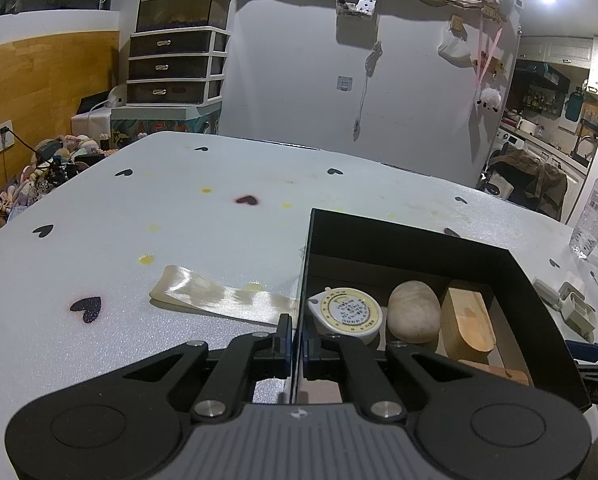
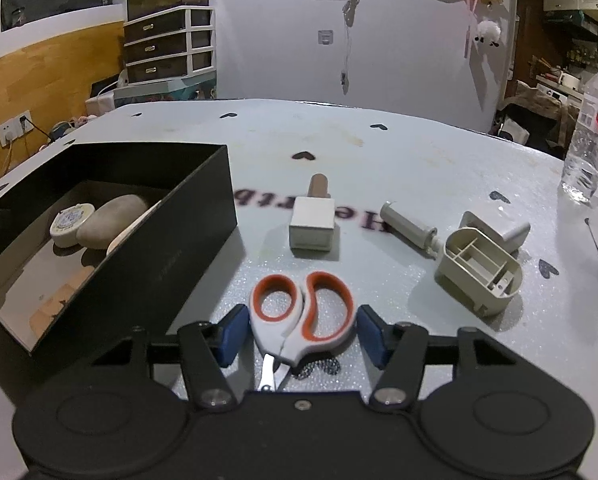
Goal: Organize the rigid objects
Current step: 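Carry the scissors into the black box and open the right tool, then move the right tool to the white divider tray and grasp its rim, then lower the divider tray into the black box and release it, then move the right tool to the white block with wooden peg and grasp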
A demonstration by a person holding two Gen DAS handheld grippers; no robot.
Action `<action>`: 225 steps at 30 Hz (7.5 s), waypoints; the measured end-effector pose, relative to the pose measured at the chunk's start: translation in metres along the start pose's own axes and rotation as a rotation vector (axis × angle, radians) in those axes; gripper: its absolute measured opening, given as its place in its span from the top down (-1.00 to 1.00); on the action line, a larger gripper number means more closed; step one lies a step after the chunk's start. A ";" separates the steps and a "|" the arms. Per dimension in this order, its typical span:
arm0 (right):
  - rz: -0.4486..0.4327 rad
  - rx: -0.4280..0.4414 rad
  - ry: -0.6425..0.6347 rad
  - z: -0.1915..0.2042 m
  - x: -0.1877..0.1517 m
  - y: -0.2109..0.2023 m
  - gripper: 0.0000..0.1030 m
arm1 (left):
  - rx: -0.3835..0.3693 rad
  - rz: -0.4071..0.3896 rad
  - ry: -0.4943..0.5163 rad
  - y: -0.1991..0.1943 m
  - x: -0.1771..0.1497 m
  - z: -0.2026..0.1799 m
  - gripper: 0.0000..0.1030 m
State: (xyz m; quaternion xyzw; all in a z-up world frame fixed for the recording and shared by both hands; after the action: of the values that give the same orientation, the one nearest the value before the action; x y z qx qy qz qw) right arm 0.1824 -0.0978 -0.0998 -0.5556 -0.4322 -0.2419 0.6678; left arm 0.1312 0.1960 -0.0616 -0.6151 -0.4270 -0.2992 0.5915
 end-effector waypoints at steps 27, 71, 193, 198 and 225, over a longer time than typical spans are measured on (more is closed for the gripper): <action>-0.174 0.175 0.077 0.035 0.086 -0.043 0.59 | -0.006 -0.001 0.000 -0.002 0.003 -0.002 0.92; -0.085 0.045 -0.053 -0.024 0.027 -0.004 -0.30 | 0.005 0.004 0.007 0.007 -0.001 -0.003 0.92; -0.069 0.268 -0.134 0.092 0.074 -0.031 -0.27 | -0.025 0.021 -0.030 0.007 0.003 0.004 0.89; -0.028 0.281 -0.187 0.120 0.066 -0.020 -0.27 | -0.024 0.021 -0.030 0.007 0.003 0.003 0.89; 0.004 0.330 -0.122 0.126 0.069 -0.017 -0.64 | -0.025 0.020 -0.029 0.007 0.002 0.003 0.89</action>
State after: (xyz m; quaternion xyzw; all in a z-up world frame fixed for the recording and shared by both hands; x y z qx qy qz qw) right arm 0.1650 0.0284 -0.0316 -0.4529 -0.5046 -0.1321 0.7230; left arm 0.1383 0.1994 -0.0633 -0.6310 -0.4254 -0.2895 0.5806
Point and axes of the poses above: each gripper's, at about its wrist camera, not at the fingertips, and y roughly the way its jaws point, z to its left, x to its top, the point moved 5 cm from there along y, roughly the way its jaws point, and after that the axes turned 8 degrees about -z, right-handed, at the moved point
